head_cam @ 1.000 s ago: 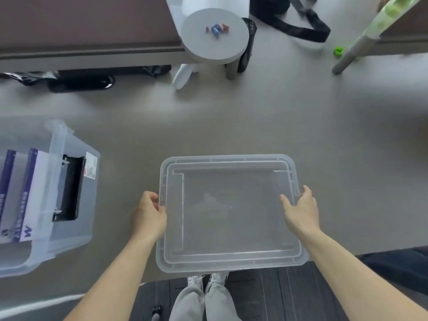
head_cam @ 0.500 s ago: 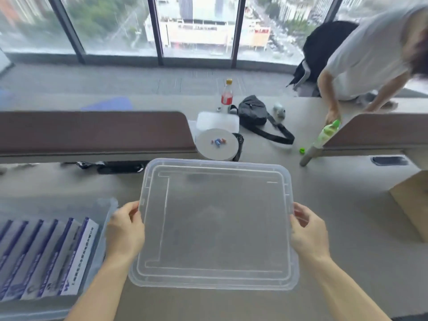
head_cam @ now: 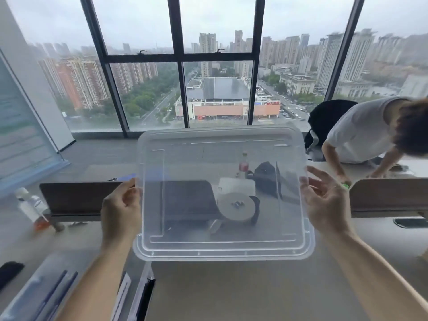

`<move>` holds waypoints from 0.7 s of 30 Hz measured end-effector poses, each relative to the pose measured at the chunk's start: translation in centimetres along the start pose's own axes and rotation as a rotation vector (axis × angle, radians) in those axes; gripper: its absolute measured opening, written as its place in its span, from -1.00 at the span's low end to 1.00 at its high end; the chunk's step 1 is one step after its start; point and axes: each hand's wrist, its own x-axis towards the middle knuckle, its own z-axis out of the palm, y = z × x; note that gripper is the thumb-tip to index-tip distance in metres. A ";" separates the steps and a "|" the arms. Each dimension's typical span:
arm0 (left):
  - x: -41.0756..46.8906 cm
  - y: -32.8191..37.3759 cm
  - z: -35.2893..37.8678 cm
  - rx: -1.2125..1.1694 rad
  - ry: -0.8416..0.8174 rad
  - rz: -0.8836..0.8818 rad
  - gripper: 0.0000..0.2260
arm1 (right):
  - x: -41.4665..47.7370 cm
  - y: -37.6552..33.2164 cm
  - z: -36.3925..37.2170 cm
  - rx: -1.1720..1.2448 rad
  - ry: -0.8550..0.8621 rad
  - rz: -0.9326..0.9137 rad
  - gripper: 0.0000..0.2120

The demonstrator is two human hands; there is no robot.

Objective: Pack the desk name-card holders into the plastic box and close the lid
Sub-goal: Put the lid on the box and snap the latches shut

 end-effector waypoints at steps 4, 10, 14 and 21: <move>0.1 -0.8 -2.0 -0.024 0.021 -0.015 -0.69 | -0.6 -0.1 1.6 -0.005 0.014 0.006 -0.69; 2.5 -1.9 -5.2 0.007 0.042 0.035 -0.68 | -2.1 -2.2 4.6 -0.009 0.001 -0.008 -0.70; 4.9 -4.3 -8.8 0.069 0.045 0.092 -0.69 | -3.9 -3.6 8.7 0.011 -0.008 0.016 -0.69; 10.3 -12.2 -18.4 0.141 0.049 0.048 -0.72 | -10.5 -5.9 21.0 0.067 -0.055 0.050 -0.74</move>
